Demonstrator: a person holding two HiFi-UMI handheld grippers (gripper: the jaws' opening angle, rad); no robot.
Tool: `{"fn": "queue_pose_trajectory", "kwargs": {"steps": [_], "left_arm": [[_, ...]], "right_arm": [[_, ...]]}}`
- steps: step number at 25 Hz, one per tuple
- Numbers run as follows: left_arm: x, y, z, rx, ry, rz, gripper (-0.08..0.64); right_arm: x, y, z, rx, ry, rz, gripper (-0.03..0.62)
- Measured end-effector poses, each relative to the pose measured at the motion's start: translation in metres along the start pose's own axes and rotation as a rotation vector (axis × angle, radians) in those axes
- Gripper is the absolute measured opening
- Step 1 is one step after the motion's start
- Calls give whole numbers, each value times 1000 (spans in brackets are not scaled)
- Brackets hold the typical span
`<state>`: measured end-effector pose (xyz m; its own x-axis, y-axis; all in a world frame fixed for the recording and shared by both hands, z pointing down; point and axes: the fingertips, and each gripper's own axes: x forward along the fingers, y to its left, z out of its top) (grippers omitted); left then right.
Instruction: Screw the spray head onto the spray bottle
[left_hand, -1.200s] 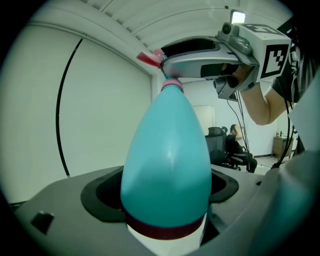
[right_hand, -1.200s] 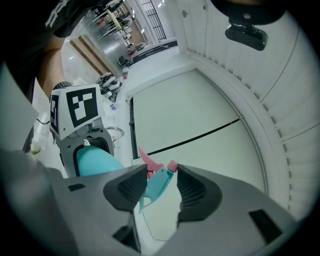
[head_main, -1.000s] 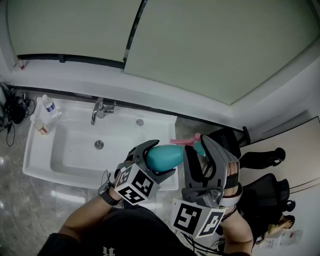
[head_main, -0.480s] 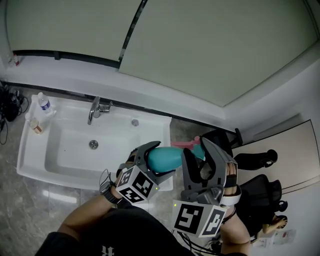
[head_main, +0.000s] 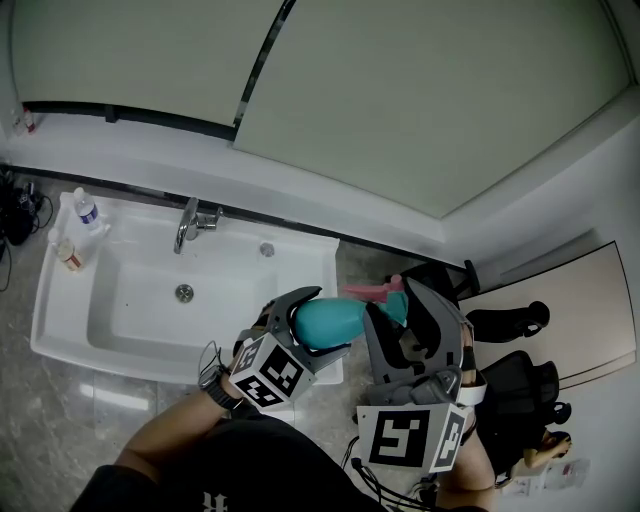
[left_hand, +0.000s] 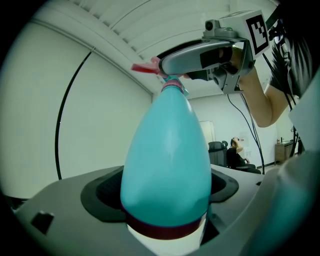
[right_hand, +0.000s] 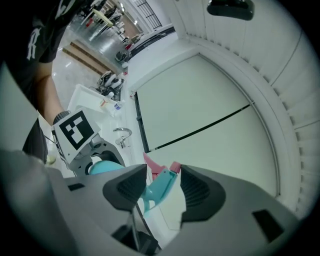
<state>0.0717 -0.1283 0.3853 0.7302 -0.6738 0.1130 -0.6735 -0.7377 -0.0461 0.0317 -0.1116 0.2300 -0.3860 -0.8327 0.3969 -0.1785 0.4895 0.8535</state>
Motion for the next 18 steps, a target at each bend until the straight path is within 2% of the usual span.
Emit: {"fn": "queue_pose_trajectory", "kwargs": {"steps": [7, 14, 18], "left_arm": [[-1, -3, 7, 1, -28, -14, 433], [-1, -4, 16, -12, -82, -24, 433], [-2, -4, 19, -17, -97, -23, 433]], "right_arm": [[-3, -8, -1, 94, -58, 126, 187], [-11, -14, 4, 114, -79, 129, 187], [-19, -19, 10, 206, -140, 113, 186]]}}
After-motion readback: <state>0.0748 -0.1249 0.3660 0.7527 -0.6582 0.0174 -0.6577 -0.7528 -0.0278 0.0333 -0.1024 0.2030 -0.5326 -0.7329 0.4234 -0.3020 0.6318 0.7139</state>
